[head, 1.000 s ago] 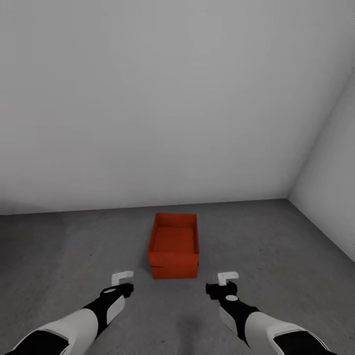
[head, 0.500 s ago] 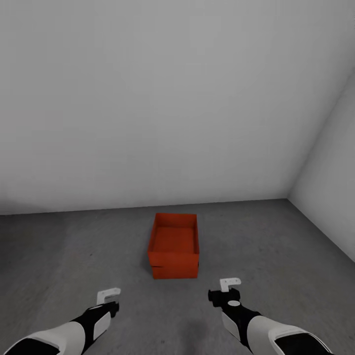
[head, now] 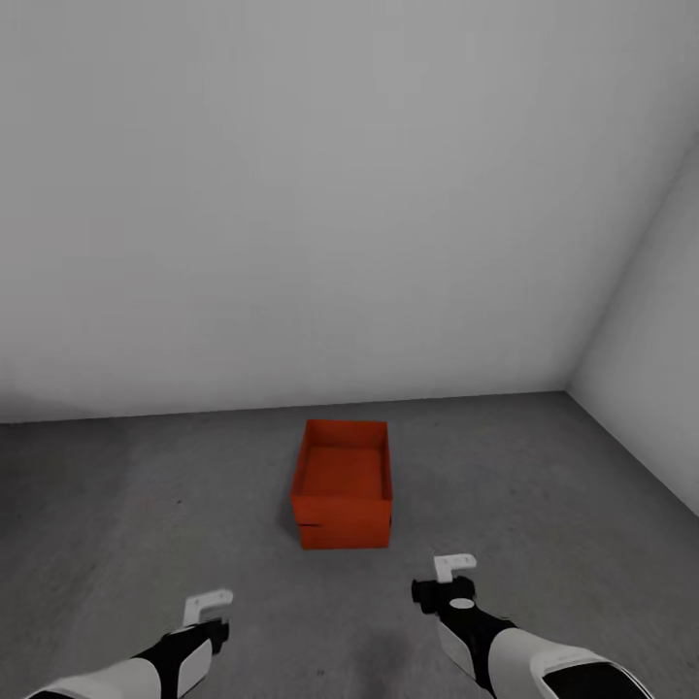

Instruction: Move the two storage containers from the living room to the garage. In the garage, place one container on the floor and stack the other container on top of it (either order is fine).

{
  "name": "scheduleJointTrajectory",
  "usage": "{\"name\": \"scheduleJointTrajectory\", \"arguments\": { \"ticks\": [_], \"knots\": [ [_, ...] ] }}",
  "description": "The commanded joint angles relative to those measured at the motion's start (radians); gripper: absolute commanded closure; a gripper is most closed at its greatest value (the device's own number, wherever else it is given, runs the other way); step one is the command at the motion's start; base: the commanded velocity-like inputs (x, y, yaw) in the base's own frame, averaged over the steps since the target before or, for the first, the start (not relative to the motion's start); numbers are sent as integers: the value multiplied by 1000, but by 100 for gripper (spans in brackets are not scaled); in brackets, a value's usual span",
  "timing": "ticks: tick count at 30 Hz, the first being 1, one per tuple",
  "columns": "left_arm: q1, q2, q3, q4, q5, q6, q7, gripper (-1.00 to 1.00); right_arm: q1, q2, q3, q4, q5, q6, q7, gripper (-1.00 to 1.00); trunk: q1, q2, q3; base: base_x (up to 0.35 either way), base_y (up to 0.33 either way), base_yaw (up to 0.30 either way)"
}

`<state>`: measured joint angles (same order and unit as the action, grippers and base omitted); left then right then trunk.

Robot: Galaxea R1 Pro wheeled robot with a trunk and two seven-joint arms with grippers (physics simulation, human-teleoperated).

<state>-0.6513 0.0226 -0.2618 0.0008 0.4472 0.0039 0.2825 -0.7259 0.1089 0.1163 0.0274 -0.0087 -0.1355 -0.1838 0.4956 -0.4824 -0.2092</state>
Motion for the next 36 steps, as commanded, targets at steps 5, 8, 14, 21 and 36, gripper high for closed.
{"name": "scheduleJointTrajectory", "arguments": {
  "ticks": [5,8,14,21,36],
  "knots": [
    [25,-3,-8,0,8,3,3,-100,101,-59,7,5,-1,54,1,-100,0,-2,-2,0,0,0],
    [53,-6,-8,-1,8,1,2,-100,127,-75,7,6,-2,68,4,-100,0,-2,-2,0,0,0],
    [108,-7,-8,-1,8,-5,1,-100,179,-85,7,6,-1,79,6,-100,0,-2,-2,0,0,0],
    [169,-7,-8,-1,8,-7,-1,-100,314,-90,7,6,0,57,5,-100,0,-2,-2,0,0,0],
    [228,-13,-7,-1,7,-9,-3,-100,357,-85,8,7,0,60,7,-100,0,-2,-2,0,0,0]
  ]
}}
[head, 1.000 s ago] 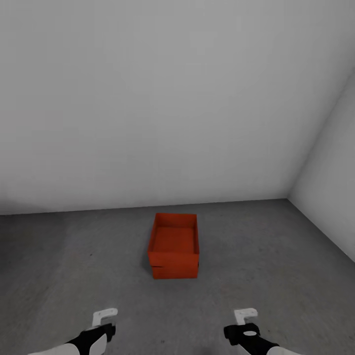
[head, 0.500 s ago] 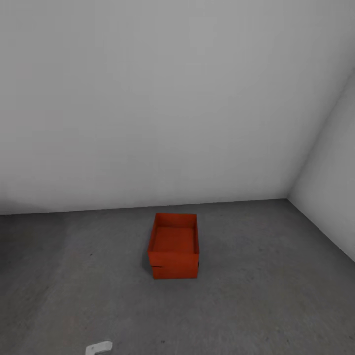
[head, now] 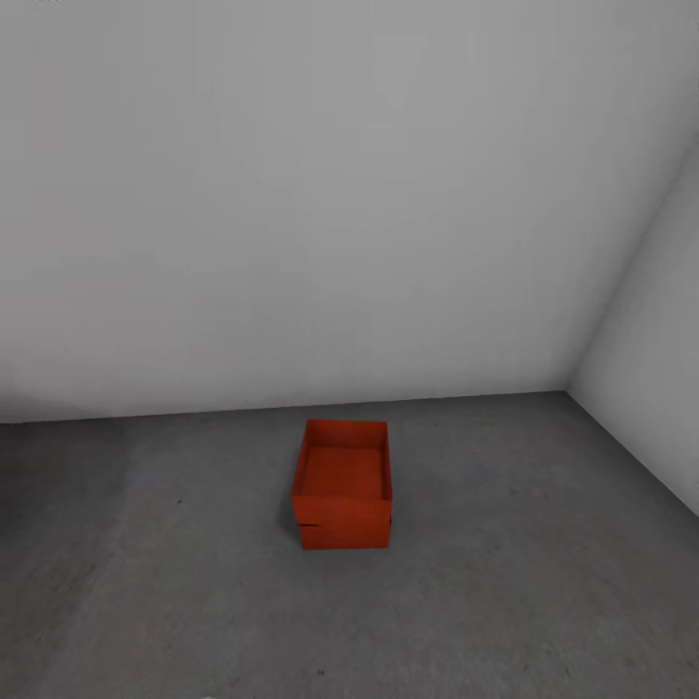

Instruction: Move the two storage containers from the living room to the garage. In the garage, place one container on the floor and stack the other container on top of it (either order is fine).

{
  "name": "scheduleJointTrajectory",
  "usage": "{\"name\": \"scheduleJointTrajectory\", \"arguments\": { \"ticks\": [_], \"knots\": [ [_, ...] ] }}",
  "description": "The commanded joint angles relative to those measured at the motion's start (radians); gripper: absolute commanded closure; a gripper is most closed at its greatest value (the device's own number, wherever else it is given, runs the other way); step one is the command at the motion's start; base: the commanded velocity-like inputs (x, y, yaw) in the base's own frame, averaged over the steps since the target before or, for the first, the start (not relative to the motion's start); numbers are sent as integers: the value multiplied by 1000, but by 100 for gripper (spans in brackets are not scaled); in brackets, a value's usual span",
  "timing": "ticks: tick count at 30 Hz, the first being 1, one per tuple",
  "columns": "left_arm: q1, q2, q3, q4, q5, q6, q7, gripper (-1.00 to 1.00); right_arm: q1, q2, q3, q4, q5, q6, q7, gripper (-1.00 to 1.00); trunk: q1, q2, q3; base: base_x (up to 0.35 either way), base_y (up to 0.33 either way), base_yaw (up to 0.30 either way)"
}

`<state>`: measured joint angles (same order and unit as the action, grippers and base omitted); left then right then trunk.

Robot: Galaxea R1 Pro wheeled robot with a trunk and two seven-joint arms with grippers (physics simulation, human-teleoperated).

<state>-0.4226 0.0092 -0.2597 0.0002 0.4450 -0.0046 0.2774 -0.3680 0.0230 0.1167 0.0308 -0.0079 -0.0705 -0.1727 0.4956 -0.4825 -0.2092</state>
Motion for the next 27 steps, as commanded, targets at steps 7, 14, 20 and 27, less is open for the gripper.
{"name": "scheduleJointTrajectory", "arguments": {
  "ticks": [7,14,20,27],
  "knots": [
    [131,1,-7,0,10,3,-87,-100,129,2,4,3,-13,-64,2,-100,0,-2,6,0,0,0],
    [157,12,-7,0,11,3,-89,-100,185,-1,3,3,-13,-86,3,-100,0,-2,17,0,0,0],
    [160,11,-7,0,11,2,-89,-100,198,-2,2,3,-14,-100,4,-100,0,-2,27,0,0,0],
    [163,11,-7,1,11,0,-89,-100,208,0,1,4,-14,-100,6,-100,0,-2,39,0,0,0]
  ]
}}
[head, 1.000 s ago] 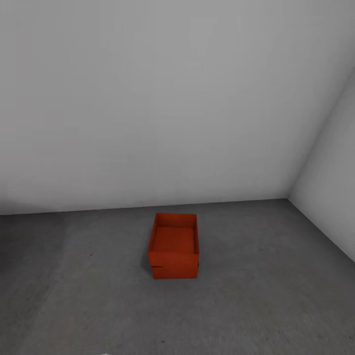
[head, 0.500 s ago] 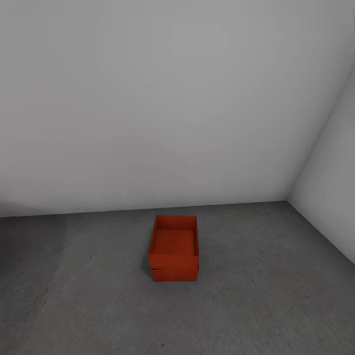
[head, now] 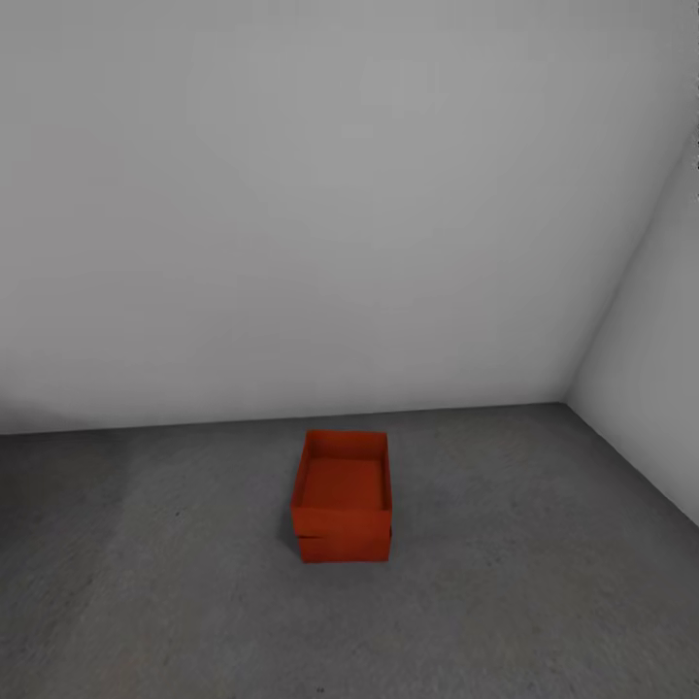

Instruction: Move the two storage containers from the living room to the garage. In the garage, place one container on the floor and stack the other container on top of it (either order is fine).

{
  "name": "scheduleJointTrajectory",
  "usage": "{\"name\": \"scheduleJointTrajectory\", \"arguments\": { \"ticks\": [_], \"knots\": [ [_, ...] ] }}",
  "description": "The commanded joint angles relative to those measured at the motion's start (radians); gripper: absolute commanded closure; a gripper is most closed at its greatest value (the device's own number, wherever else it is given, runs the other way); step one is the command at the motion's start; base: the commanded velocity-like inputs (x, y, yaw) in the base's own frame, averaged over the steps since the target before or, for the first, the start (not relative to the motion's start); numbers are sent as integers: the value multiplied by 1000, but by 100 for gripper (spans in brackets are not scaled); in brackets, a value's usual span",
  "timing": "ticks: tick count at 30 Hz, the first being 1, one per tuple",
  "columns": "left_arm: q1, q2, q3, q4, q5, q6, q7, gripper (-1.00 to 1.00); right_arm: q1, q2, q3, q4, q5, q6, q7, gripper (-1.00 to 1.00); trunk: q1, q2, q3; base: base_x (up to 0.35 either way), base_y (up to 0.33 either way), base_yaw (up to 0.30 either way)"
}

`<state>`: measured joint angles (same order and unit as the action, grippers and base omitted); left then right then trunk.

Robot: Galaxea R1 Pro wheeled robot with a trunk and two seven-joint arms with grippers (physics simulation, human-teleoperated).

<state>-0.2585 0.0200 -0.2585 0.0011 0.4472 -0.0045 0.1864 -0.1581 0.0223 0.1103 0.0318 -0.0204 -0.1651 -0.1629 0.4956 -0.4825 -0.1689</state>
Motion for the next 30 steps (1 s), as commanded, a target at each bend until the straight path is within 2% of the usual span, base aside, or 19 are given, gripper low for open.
{"name": "scheduleJointTrajectory", "arguments": {
  "ticks": [1,4,8,14,22,25,30],
  "knots": [
    [0,0,-8,0,8,-1,2,-100,-1,1,8,3,-2,-5,-3,-100,0,-2,0,0,0,0],
    [1,-1,-8,0,8,-2,2,-100,1,-1,8,2,-1,-7,35,-100,0,-2,5,0,0,0],
    [1,-2,-8,0,8,-1,2,-100,2,-5,7,2,-2,-20,48,-100,0,-2,11,0,0,0],
    [1,-3,-9,-1,8,-1,2,-100,2,-26,8,2,-2,-18,82,-100,0,-2,21,0,0,0],
    [1,2,-13,-14,-9,-2,2,-100,2,-28,8,2,-1,-18,92,-100,0,-2,34,0,0,0],
    [1,11,-14,-17,-11,-2,2,-100,2,-28,8,2,-1,-19,92,-100,0,-2,39,0,0,0],
    [1,11,-13,-15,-9,-2,2,-100,2,-28,8,2,1,-20,91,-100,0,-2,47,0,0,0]
  ]
}}
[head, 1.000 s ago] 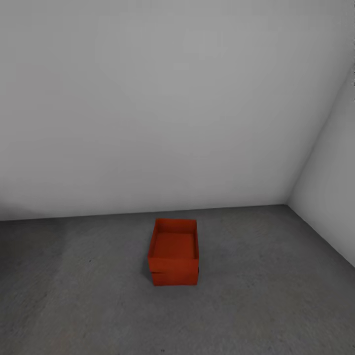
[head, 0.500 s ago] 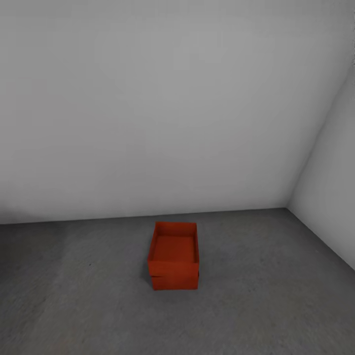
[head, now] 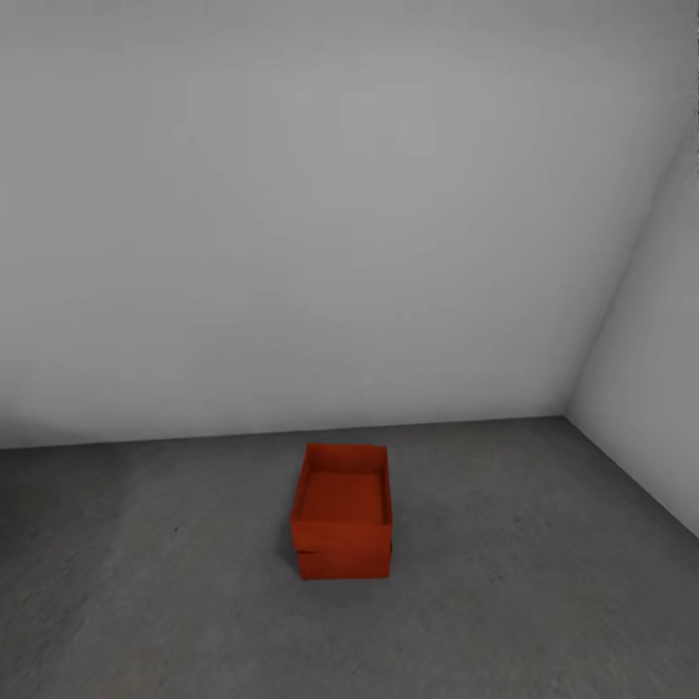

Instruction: Move the two storage containers from the living room to the garage. In the garage, place one container on the floor and stack the other container on top of it (either order is fine).

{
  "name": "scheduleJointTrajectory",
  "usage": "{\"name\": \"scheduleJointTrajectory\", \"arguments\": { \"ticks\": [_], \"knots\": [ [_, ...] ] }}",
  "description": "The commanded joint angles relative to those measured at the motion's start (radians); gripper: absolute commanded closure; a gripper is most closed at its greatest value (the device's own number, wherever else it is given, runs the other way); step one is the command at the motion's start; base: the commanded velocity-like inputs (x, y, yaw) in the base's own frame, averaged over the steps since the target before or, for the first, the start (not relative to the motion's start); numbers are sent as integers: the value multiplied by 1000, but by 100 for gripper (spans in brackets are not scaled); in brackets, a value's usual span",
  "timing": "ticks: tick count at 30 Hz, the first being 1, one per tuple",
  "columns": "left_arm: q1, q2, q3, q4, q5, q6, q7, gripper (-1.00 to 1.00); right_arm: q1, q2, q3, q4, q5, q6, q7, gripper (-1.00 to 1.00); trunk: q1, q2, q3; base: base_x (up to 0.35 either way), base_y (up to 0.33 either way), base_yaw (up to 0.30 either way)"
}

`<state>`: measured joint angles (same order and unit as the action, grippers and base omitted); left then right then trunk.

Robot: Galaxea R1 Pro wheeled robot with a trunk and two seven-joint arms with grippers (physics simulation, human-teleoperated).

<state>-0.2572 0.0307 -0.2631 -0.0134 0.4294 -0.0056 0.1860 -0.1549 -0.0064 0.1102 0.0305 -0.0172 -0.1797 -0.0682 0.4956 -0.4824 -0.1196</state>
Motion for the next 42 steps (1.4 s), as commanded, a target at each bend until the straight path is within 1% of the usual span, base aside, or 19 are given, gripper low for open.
{"name": "scheduleJointTrajectory", "arguments": {
  "ticks": [1,4,16,39,41,42],
  "knots": [
    [0,-5,-7,0,11,-1,3,-100,-2,1,8,3,1,-5,-4,-100,0,-2,0,0,0,0],
    [0,-9,-6,-1,11,-1,3,-100,-2,3,8,3,3,-6,-4,-100,0,-2,5,0,0,0],
    [0,-6,-10,-1,9,-1,3,-100,-2,8,9,3,6,-9,-4,-100,0,-2,24,0,0,0],
    [0,-7,-8,-2,8,-1,3,-100,-2,10,9,3,4,-9,-4,-100,0,-2,62,0,0,0],
    [0,-7,-5,-3,12,-2,3,-100,-2,8,8,3,1,-10,-4,-100,0,-2,65,0,0,0],
    [0,-13,1,-1,22,-5,3,-100,-2,8,8,3,-1,-9,-4,-100,0,-2,67,0,0,0]
  ]
}}
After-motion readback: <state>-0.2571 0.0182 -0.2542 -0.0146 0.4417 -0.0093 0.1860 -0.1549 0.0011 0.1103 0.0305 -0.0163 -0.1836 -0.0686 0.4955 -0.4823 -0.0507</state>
